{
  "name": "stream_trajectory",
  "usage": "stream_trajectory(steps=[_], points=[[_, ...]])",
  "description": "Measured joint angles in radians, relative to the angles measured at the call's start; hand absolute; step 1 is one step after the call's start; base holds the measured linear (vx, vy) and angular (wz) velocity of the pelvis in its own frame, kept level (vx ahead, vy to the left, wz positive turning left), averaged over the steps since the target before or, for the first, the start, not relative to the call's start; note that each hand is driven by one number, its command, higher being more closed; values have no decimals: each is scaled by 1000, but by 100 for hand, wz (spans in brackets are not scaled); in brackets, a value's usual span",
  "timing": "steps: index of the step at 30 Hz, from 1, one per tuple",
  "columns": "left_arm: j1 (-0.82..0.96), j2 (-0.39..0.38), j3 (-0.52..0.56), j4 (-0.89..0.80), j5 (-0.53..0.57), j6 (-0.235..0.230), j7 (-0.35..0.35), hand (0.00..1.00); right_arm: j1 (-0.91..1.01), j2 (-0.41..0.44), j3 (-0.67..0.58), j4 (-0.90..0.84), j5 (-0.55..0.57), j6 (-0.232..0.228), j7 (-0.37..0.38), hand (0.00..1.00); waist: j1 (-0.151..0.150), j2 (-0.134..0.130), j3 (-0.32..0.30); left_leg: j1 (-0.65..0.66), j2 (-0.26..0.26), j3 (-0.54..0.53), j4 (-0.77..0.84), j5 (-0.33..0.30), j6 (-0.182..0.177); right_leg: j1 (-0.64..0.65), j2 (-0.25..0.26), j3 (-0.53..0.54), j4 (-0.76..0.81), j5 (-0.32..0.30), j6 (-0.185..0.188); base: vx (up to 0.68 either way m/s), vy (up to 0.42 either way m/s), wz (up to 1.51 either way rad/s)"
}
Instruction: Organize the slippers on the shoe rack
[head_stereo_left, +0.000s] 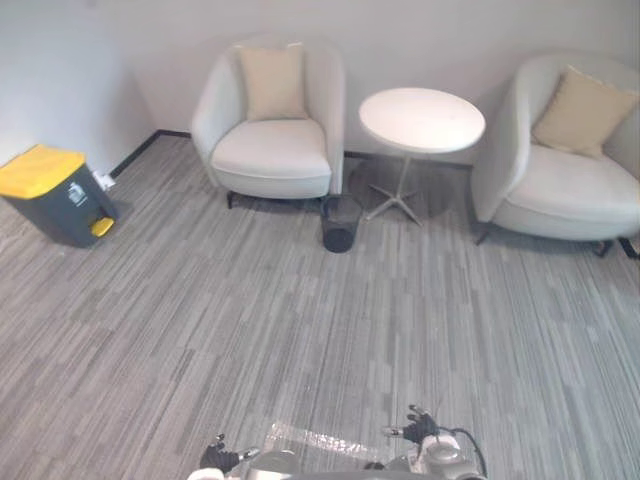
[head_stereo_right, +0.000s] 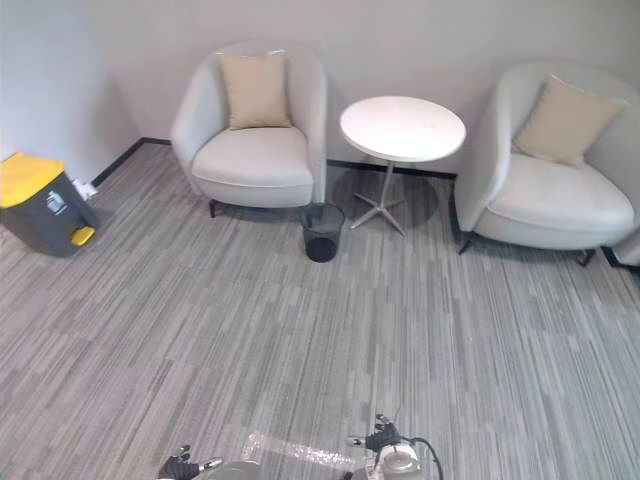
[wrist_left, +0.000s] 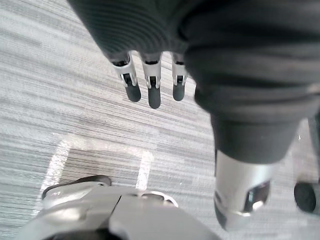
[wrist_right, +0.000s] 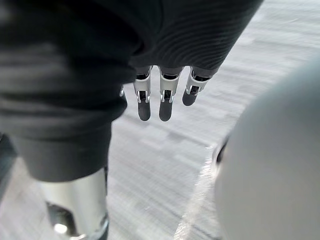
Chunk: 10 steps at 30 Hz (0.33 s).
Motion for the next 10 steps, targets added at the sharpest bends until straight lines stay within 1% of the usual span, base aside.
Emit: stream_trajectory(steps=[2,4,7,10], points=[[0,1,0,0,0,0,0,0,6,2,-22,-4,0,-1,-4,0,-1,-4,-3,6,7,-23,2,1,-1,30,22,5,-57,23,0,-16,-102,-10],[-11,0,0,-2,0,-1,0,0,19,2,-32,-4,1,0,-5,0,0,-5,-3,7,8,-44,-3,2,-3,51,35,2,-105,57,-8,-33,-44,6],[-13,0,1,-3,0,-2,0,0,25,6,-59,-6,0,0,-5,0,0,-3,-4,22,5,-57,-35,2,-4,77,46,-4,-155,87,1,-25,0,8],[-14,1,2,-3,0,-2,-1,0,29,9,-74,-9,1,2,-6,0,4,-5,-2,21,-7,-68,-64,3,-4,92,50,-8,-214,132,6,-47,21,6]])
